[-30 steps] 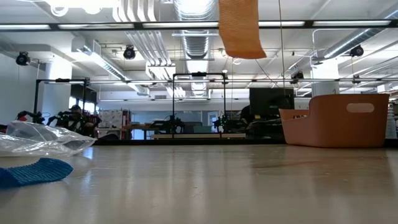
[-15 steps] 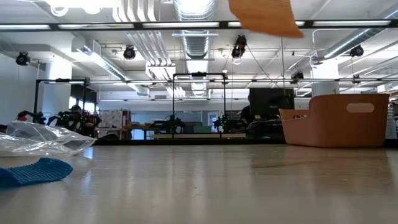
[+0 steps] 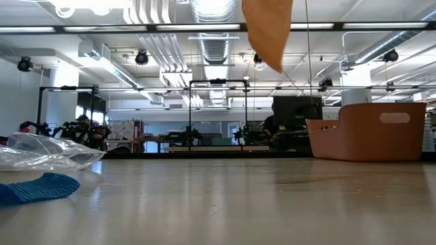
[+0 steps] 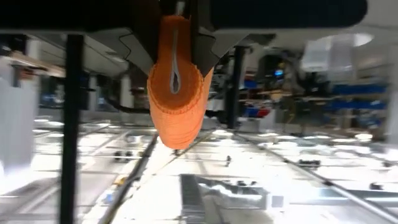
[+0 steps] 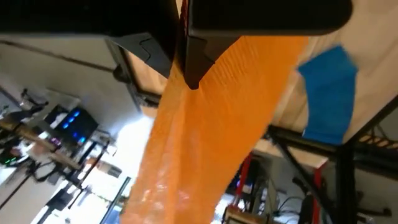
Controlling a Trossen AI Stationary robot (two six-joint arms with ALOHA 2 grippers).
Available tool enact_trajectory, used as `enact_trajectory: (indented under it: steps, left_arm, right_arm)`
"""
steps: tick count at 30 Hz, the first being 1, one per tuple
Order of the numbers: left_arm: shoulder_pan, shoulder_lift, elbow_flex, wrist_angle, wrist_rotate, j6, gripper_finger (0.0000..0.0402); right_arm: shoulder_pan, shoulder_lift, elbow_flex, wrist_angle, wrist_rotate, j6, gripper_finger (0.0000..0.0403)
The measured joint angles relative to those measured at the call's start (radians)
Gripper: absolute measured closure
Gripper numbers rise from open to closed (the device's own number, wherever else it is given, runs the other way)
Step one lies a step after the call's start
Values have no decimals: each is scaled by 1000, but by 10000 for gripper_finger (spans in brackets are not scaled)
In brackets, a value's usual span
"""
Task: Roll bandage
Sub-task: Roll the orange bandage
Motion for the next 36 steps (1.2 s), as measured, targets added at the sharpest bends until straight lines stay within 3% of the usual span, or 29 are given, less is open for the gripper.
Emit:
enact_trajectory:
  steps: [7, 10, 19, 31, 36]
  left_arm:
    - [2, -26, 0, -3, -242, 58, 365]
    - [2, -29, 0, -27, -299, 108, 365]
    - [6, -30, 0, -197, -161, 253, 365]
    - [6, -11, -2, -273, -160, 533, 365]
    - [3, -10, -2, -273, -160, 663, 365]
  right_arm:
    - [59, -11, 0, -67, 1, 38, 403]
    - [89, -11, 0, -70, 4, 38, 403]
    - [100, 0, -1, -71, -5, 64, 389]
    - [101, -15, -2, -40, -4, 61, 256]
    - [100, -49, -1, -83, -4, 142, 218]
